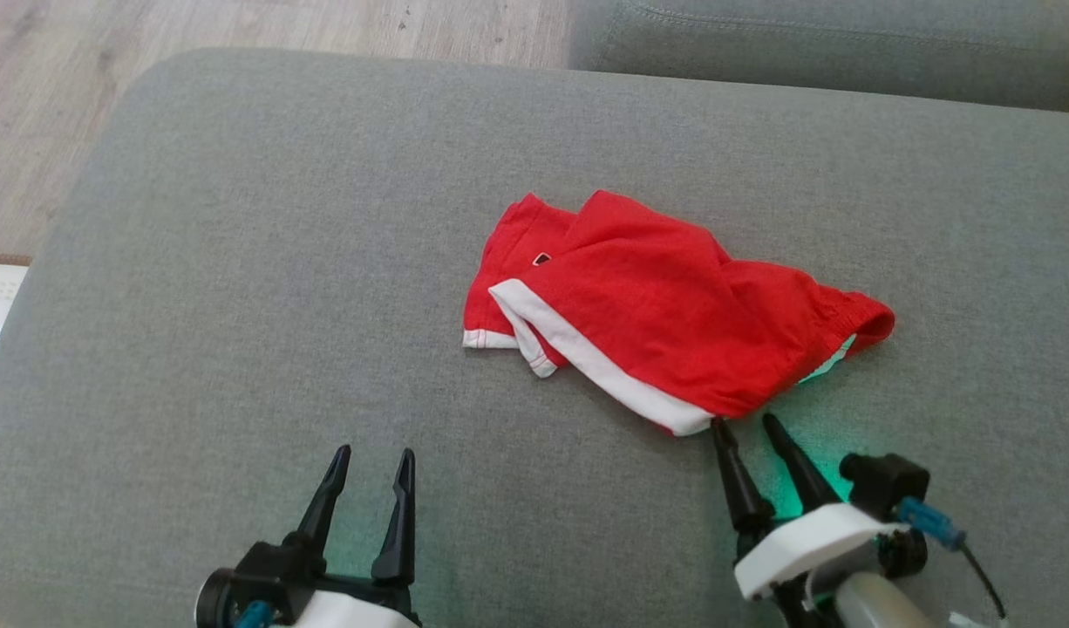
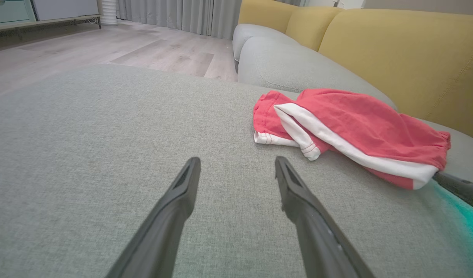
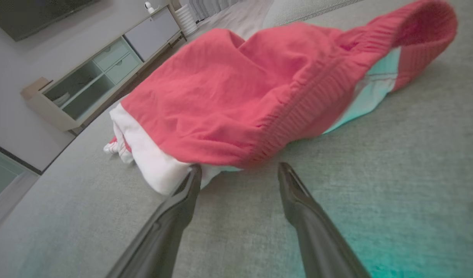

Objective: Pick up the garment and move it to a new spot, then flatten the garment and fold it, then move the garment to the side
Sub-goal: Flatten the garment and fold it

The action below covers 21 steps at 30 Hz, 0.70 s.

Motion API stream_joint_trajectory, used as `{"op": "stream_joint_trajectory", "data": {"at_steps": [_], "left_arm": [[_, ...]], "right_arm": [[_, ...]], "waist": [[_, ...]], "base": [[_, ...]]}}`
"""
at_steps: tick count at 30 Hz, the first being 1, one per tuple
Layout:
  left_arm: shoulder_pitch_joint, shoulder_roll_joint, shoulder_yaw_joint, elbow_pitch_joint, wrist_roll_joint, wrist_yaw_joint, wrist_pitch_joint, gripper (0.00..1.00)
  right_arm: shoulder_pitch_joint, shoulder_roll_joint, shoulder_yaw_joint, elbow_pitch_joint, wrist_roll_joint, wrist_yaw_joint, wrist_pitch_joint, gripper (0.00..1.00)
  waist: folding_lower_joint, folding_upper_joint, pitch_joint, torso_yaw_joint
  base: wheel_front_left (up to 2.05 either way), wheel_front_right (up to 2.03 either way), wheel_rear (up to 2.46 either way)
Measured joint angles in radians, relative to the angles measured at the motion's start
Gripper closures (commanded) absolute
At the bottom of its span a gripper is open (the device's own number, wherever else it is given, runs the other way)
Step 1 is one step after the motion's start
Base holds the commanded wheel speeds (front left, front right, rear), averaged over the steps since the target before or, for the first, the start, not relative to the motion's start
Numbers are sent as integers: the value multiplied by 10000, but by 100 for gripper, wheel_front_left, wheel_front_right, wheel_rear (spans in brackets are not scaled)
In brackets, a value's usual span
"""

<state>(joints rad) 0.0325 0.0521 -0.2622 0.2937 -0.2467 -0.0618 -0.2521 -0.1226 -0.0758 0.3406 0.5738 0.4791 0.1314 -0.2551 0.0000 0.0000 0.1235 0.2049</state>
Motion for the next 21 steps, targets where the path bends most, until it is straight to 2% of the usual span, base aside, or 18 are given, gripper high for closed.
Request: {"op": "stream_joint_trajectory", "data": {"at_steps": [6, 7, 8, 9, 10, 11, 12, 21], "left_arm": [[-16, 0, -13, -12, 17, -10, 0, 0], [-26, 0, -13, -10, 21, -12, 0, 0], [-35, 0, -12, -6, 58, -12, 0, 0], [-39, 0, -12, -6, 104, -12, 0, 0], [-40, 0, -12, -4, 104, -13, 0, 0], [-40, 0, -10, 6, 104, -13, 0, 0], [-40, 0, -6, 23, 104, -13, 0, 0], [-34, 0, 46, 169, 100, -2, 0, 0]], "right_arm": [[-540, 40, -42, 59, 600, 0, 0, 0], [-659, 40, -10, 54, 604, 0, 0, 8], [-777, 42, 10, 21, 627, 0, 0, 18], [-870, 42, 19, -36, 635, 0, 0, 38], [-965, 42, 36, -63, 639, 0, 0, 60], [-1018, 40, 67, -86, 639, 0, 0, 90], [-1043, 36, 104, -111, 639, 0, 0, 100], [-1027, -69, 2, -245, 564, 0, 0, 100]], "waist": [[0, 0, 124, 79], [0, 0, 146, 94], [0, 0, 167, 109], [0, 0, 186, 124], [0, 0, 202, 140], [0, 0, 213, 152], [1, 0, 215, 160], [0, 0, 75, -56]], "base": [[0, 0, 0], [0, 0, 0], [0, 0, 0], [0, 0, 0], [0, 0, 0], [0, 0, 0], [0, 0, 0], [0, 0, 0]]}}
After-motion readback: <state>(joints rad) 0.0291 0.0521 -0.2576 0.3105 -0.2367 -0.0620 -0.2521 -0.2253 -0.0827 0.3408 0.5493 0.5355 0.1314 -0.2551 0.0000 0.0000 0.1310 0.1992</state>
